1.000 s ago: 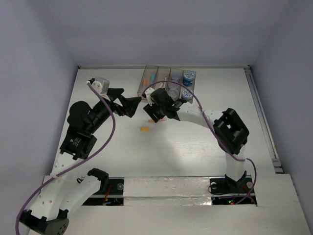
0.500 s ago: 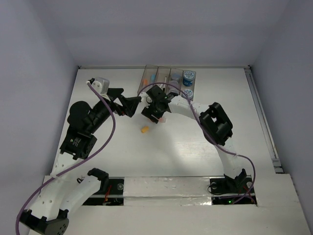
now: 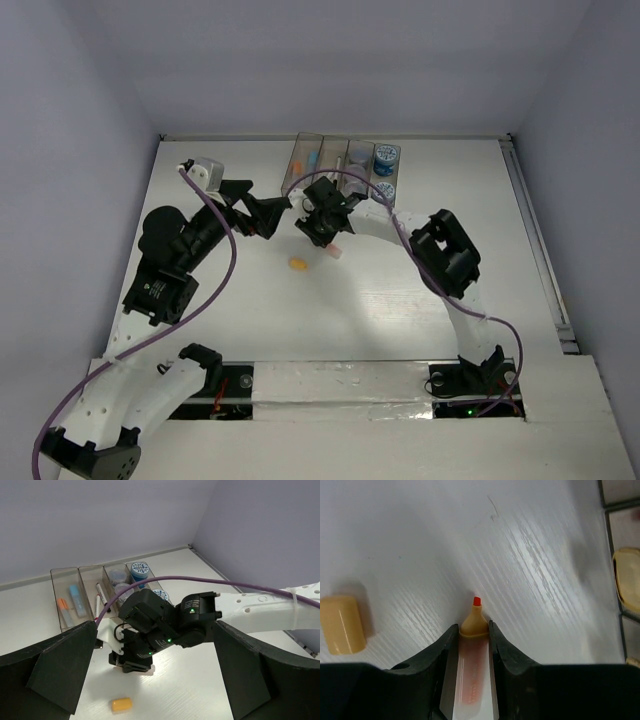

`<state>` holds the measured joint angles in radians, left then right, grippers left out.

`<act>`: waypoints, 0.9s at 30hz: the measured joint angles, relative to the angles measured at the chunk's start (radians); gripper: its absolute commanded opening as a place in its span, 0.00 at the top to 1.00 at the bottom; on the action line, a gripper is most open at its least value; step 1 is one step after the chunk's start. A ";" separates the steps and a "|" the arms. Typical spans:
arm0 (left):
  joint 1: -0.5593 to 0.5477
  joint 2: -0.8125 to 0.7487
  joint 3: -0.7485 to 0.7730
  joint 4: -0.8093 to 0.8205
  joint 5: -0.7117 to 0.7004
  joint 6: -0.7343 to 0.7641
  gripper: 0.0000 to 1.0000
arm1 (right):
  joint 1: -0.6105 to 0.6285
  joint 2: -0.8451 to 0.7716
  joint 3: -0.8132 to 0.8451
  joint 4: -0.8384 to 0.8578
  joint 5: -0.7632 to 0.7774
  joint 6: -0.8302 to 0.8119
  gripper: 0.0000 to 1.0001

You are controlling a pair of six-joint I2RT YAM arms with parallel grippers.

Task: Sort the stationery into containers
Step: Pick up the pen from the center of the board.

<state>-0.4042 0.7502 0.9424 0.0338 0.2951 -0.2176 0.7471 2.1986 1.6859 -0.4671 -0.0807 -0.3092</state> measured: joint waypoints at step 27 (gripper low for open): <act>0.000 -0.158 -0.237 -0.016 0.240 -0.095 0.26 | -0.014 -0.870 -0.627 0.566 -0.066 0.670 1.00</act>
<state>-0.4042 0.5919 0.7055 0.0174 0.5346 -0.3130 0.7330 1.3285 1.0592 0.0994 -0.1471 0.3607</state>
